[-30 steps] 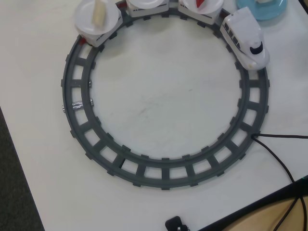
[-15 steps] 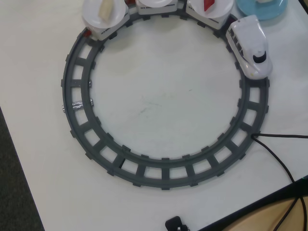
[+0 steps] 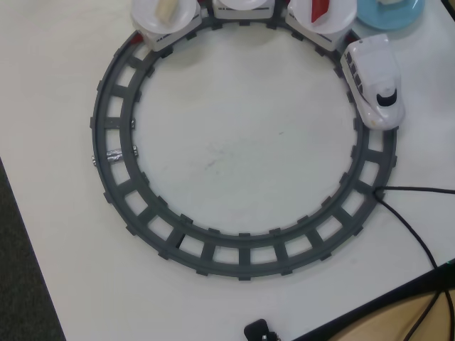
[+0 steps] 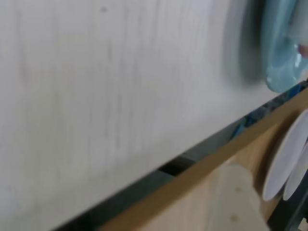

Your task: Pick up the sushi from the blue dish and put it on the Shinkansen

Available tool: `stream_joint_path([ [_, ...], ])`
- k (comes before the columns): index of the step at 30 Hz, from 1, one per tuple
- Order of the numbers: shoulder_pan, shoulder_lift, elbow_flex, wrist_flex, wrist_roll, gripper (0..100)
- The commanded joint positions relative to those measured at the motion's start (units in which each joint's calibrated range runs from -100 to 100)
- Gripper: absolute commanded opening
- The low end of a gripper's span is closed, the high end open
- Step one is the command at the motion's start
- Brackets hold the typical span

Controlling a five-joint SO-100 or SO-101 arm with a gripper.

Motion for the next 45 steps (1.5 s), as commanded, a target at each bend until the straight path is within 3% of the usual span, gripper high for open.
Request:
stream_joint_path([
  [1,-1.0,21.5,-20.6,-0.6,-0.3,24],
  [5,-1.3,40.7,-40.9,1.8,-1.8,30],
  [14,-10.2,75.7,-84.5,16.0,-4.7,30],
  [22,-10.3,104.8,-114.4,29.1,-6.6,29],
  [31,-7.1,118.2,-126.5,33.7,-6.3,29],
  [45,-5.5,124.2,-127.3,33.2,-6.0,29],
])
